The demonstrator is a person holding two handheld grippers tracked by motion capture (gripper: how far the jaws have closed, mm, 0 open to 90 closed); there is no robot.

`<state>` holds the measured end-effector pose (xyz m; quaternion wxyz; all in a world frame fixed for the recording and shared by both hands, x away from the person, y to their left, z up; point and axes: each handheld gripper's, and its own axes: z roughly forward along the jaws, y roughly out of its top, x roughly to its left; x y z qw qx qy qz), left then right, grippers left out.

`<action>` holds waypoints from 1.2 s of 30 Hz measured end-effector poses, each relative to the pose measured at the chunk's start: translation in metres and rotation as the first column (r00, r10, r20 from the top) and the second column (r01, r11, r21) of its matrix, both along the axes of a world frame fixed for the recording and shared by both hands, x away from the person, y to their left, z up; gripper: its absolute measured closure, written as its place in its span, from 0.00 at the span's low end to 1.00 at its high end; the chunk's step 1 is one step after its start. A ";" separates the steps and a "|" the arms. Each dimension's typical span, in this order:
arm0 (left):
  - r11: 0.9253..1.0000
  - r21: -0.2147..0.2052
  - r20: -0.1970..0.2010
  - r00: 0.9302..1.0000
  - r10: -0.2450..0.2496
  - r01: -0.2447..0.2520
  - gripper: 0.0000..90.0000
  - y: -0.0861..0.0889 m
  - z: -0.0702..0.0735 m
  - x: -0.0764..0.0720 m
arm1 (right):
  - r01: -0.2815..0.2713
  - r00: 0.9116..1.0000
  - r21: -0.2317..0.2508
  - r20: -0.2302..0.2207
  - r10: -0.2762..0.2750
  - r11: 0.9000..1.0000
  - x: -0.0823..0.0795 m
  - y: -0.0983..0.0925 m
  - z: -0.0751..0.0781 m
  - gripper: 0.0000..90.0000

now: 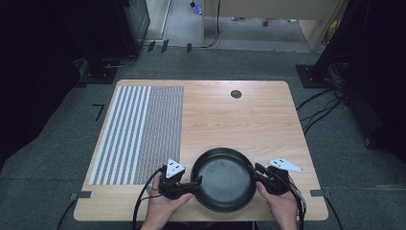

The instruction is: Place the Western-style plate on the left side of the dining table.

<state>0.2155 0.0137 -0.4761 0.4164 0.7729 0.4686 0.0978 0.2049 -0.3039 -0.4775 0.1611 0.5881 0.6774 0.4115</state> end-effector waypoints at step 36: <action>0.991 -0.137 -0.168 0.985 -0.037 0.014 0.73 0.019 -0.009 0.011 | 0.078 0.996 0.113 -0.049 -0.073 0.990 -0.005 0.007 -0.011 0.95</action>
